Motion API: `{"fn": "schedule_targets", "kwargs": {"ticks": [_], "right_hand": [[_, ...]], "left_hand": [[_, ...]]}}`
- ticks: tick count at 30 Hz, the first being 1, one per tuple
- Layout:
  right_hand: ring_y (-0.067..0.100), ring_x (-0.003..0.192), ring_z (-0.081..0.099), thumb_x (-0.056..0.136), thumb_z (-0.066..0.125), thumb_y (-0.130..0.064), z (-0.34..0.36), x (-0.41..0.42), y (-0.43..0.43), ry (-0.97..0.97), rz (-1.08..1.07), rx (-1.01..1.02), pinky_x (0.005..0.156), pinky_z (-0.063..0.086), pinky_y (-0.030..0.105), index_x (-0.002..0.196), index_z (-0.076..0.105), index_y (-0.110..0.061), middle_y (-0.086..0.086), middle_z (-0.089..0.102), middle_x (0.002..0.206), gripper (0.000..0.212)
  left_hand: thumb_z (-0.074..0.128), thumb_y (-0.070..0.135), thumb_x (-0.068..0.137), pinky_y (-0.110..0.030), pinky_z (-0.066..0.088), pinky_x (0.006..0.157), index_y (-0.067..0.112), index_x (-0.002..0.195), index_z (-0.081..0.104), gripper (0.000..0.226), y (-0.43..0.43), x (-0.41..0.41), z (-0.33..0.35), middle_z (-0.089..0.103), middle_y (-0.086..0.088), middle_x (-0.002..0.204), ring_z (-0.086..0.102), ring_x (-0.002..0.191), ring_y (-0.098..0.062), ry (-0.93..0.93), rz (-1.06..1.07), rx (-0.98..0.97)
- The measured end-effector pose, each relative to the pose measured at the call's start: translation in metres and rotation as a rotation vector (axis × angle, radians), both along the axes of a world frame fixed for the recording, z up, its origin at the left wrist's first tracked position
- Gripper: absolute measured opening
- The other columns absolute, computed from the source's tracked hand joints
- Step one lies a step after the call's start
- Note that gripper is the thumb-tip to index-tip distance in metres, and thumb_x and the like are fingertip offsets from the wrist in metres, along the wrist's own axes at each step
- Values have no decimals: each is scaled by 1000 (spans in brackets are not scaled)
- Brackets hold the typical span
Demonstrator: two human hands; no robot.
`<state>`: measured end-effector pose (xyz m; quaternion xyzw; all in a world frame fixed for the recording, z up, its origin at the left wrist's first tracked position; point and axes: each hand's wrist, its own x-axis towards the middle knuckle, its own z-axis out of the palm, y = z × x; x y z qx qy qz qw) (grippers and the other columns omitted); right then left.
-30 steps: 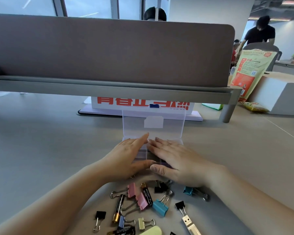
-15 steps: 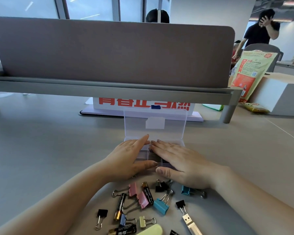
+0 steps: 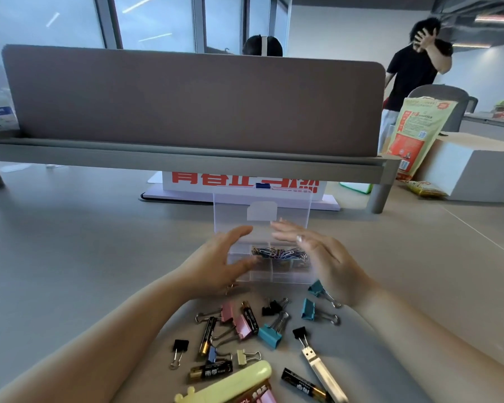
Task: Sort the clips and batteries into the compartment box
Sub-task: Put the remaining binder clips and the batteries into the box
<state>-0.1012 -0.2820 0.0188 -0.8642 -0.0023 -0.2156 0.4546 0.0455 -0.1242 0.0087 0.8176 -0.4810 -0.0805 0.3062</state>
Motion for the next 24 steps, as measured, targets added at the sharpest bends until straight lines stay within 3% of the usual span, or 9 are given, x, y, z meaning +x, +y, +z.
{"fn": "schedule_targets", "kwargs": {"ticks": [3,5,9,12,15,18,21,24], "right_hand": [[-6,102,59,89,42,-33,0,-19,1,-76,-148,32,89,44,11,102,67,-29,-21,68,102,29],[-4,79,60,88,54,-23,-6,-33,2,-74,-222,-31,70,43,8,94,69,-24,-23,66,80,16],[2,81,51,80,70,-28,-23,-56,4,-12,-275,-272,70,37,10,88,65,-31,-12,55,80,9],[-3,84,47,76,70,-47,-30,-65,6,67,-303,-400,73,35,10,97,65,-30,-16,50,88,28],[3,95,47,76,68,-52,-30,-66,11,162,-324,-448,84,40,18,109,65,-29,-10,51,100,40],[7,101,48,78,66,-51,-30,-63,16,167,-301,-478,90,42,25,105,68,-29,-12,51,100,35],[7,98,49,81,65,-47,-32,-62,16,126,-269,-462,85,41,24,100,69,-26,-11,52,96,28],[-4,86,49,82,67,-42,-31,-62,16,42,-256,-401,75,37,11,97,68,-23,-14,53,89,24]], "left_hand": [[54,38,91,-26,37,100,28,130,49,41,14,-6,7,52,11,130,47,119,-6,-73,112,-186],[56,35,90,-26,44,95,28,119,57,30,30,-10,7,55,14,116,52,105,-1,-103,148,-228],[61,41,85,-21,45,86,41,104,58,19,67,-28,-5,54,21,107,52,95,5,-96,95,-134],[63,47,81,-21,45,86,47,103,58,22,77,-42,-10,50,22,110,51,98,4,-77,68,-85],[61,56,78,-27,46,91,45,108,60,33,73,-56,-6,49,20,112,49,100,0,-101,44,-80],[62,63,71,-26,42,92,43,110,61,44,63,-71,1,49,18,113,46,104,-2,-138,-5,-33],[63,69,68,-26,39,89,43,107,62,47,52,-85,5,50,18,107,44,102,-4,-262,-40,16],[55,73,71,-25,36,88,43,109,61,48,47,-93,1,50,20,105,43,101,-3,-368,-45,73]]}}
